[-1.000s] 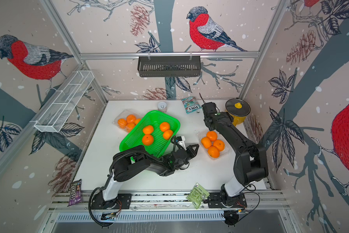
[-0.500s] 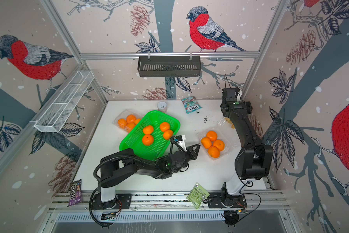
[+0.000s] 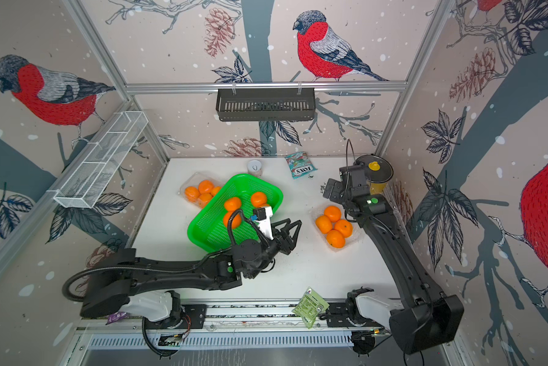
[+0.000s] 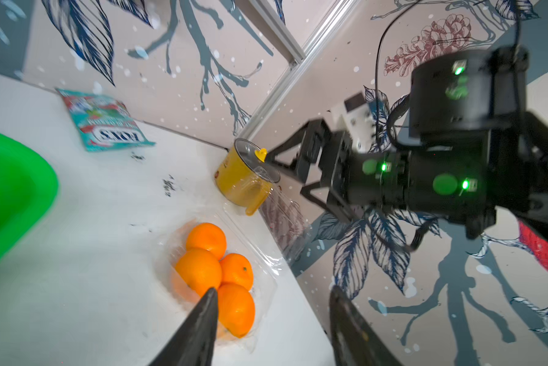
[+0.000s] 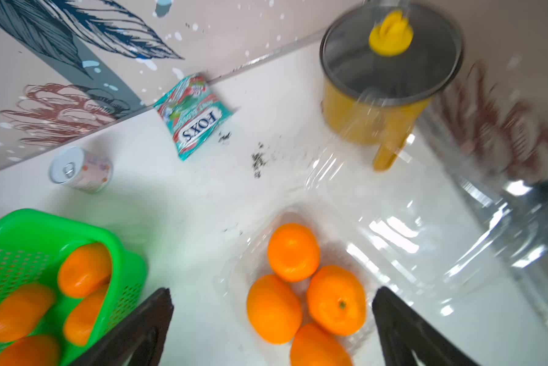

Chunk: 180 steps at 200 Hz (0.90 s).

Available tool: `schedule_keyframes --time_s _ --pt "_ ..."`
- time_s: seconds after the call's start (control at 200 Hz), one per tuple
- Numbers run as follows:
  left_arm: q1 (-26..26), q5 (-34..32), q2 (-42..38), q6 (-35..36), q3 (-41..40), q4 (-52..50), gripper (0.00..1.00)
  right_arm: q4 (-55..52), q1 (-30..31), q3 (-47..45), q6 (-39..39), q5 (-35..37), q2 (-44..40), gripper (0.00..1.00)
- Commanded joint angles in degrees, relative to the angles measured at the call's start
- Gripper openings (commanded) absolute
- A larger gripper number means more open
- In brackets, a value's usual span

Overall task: Take oranges out of containers
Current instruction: Pick up the orange from the packing box.

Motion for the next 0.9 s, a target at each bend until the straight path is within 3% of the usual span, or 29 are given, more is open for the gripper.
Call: schedule_keyframes --time_s 0.0,0.07,0.19,0.215,0.24,0.365,0.535,0.745,0.896 --pt "-0.08 -6.48 -6.88 11.93 -0.66 -14.52 0.68 6.84 4.47 -5.15 16.97 -0.79 -2.46 0.98" --pt "-0.02 -8.23 -11.69 16.84 -1.58 -20.16 0.73 7.92 8.29 -6.9 20.76 3.28 -1.91 0.95" --pt "-0.06 -11.02 -20.3 20.66 -4.21 -28.36 0.83 7.95 10.06 -7.14 24.28 3.17 2.51 0.9" --pt "0.01 -11.86 -22.19 20.72 -4.98 -29.72 0.94 6.58 10.42 -6.5 24.25 3.8 3.68 0.89" --pt "0.01 -12.38 -23.93 20.8 -5.77 -30.89 0.97 4.55 10.5 -5.5 24.14 4.33 4.75 0.88" --pt "0.0 -12.57 -32.87 21.74 -11.08 -32.29 0.98 -3.91 10.74 -3.42 21.47 8.83 7.25 0.86" --pt "0.09 -10.54 -42.61 23.84 -16.8 -30.23 0.98 -9.71 9.45 -6.25 16.48 8.69 4.85 0.81" --pt "0.09 -11.06 -47.45 25.19 -16.28 -36.33 0.98 -16.57 7.68 -9.19 13.91 9.81 5.56 0.82" --pt "0.1 -12.4 -48.55 23.99 -15.79 -39.89 0.98 -14.61 4.23 -13.27 12.57 8.1 4.24 0.83"
